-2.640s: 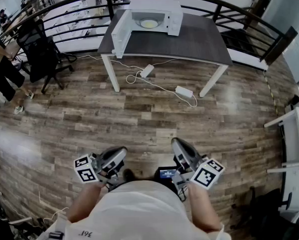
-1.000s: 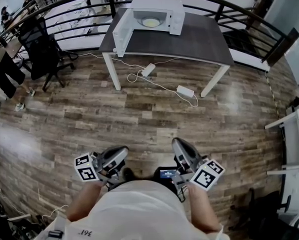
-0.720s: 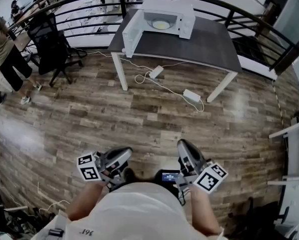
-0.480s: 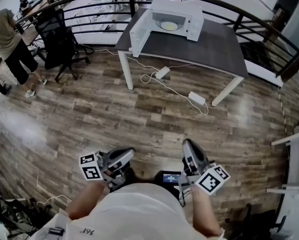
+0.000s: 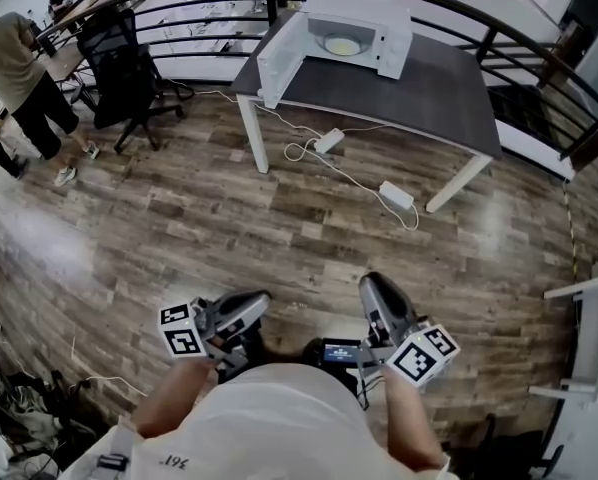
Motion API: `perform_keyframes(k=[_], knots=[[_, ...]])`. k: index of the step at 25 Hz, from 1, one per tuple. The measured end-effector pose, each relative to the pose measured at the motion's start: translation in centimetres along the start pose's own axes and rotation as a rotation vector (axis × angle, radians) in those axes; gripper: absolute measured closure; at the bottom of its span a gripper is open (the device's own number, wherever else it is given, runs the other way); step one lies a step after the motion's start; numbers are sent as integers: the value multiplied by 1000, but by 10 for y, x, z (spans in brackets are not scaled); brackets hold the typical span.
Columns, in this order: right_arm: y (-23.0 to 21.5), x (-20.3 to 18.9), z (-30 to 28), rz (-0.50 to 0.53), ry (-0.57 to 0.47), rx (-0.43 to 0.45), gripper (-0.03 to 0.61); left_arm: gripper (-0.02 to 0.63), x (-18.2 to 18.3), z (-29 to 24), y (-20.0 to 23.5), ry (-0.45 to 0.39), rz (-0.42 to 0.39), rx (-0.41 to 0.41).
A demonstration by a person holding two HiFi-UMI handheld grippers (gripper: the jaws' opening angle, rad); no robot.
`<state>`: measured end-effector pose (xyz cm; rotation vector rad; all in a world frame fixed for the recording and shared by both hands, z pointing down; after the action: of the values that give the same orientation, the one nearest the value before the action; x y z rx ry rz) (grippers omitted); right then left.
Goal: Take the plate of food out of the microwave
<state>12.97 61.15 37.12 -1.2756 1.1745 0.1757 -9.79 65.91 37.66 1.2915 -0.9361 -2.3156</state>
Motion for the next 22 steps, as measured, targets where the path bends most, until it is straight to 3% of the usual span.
perform_keyframes(k=[22], knots=[[-58,24,29,19,45,-25,520,607,-32,-57,11,-1,-10,18]])
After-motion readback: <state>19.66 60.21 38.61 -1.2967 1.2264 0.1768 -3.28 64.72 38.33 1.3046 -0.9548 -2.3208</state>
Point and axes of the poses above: the fingertips, and each gripper's own axes: z backward along the fingers, y to its left, x out of its top, the point moved 4 cm from there along z, backward along the fingers, and after that the axes turned 11 degrees about -x, right-handed, at the moved point
